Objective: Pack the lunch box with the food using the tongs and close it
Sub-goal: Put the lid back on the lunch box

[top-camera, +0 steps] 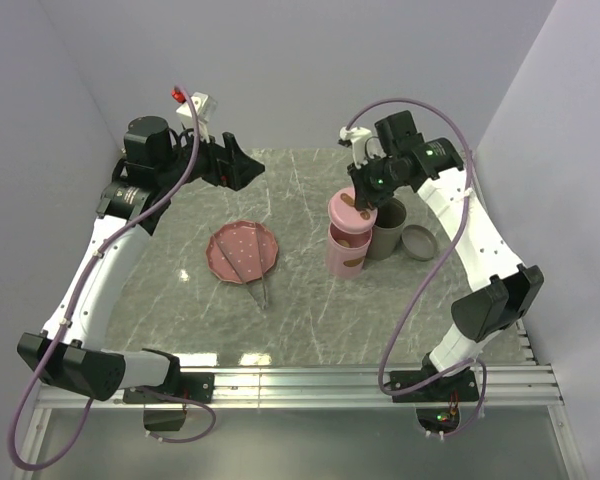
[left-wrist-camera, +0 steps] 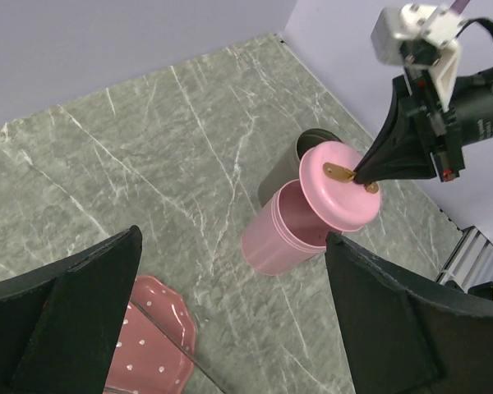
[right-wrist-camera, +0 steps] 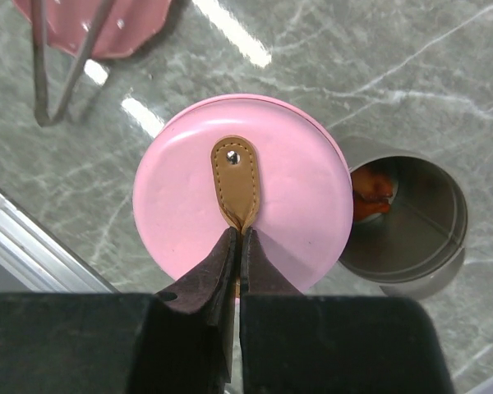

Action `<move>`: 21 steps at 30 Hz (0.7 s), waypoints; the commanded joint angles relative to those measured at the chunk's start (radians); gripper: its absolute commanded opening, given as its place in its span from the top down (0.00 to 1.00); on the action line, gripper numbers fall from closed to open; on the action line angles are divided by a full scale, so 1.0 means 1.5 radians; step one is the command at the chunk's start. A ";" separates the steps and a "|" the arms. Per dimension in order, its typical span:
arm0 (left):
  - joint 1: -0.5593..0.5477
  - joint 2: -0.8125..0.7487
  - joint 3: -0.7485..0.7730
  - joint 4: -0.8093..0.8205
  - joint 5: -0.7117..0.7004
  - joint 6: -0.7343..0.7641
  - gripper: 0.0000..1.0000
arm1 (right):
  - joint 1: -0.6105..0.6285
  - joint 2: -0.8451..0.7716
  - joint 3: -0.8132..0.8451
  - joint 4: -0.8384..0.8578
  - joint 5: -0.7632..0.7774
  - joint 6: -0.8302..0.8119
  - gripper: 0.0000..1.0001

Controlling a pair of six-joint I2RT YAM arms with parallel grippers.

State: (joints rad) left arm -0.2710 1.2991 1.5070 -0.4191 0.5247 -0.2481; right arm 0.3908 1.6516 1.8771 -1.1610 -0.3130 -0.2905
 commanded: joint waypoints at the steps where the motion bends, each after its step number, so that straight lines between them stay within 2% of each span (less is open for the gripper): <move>1: 0.004 -0.018 0.011 0.007 -0.003 0.011 0.01 | 0.018 -0.013 -0.025 -0.007 0.042 -0.024 1.00; 8: 0.005 -0.021 0.014 0.020 0.013 -0.007 0.01 | 0.028 -0.018 -0.086 0.022 0.064 -0.022 1.00; 21: 0.005 -0.034 0.011 0.021 0.020 -0.006 0.01 | 0.032 0.023 -0.085 0.041 0.050 -0.020 1.00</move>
State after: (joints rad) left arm -0.2680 1.2884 1.5070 -0.4164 0.5377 -0.2565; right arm 0.4297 1.6688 1.7405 -1.1309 -0.2302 -0.3122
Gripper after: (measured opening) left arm 0.994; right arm 0.023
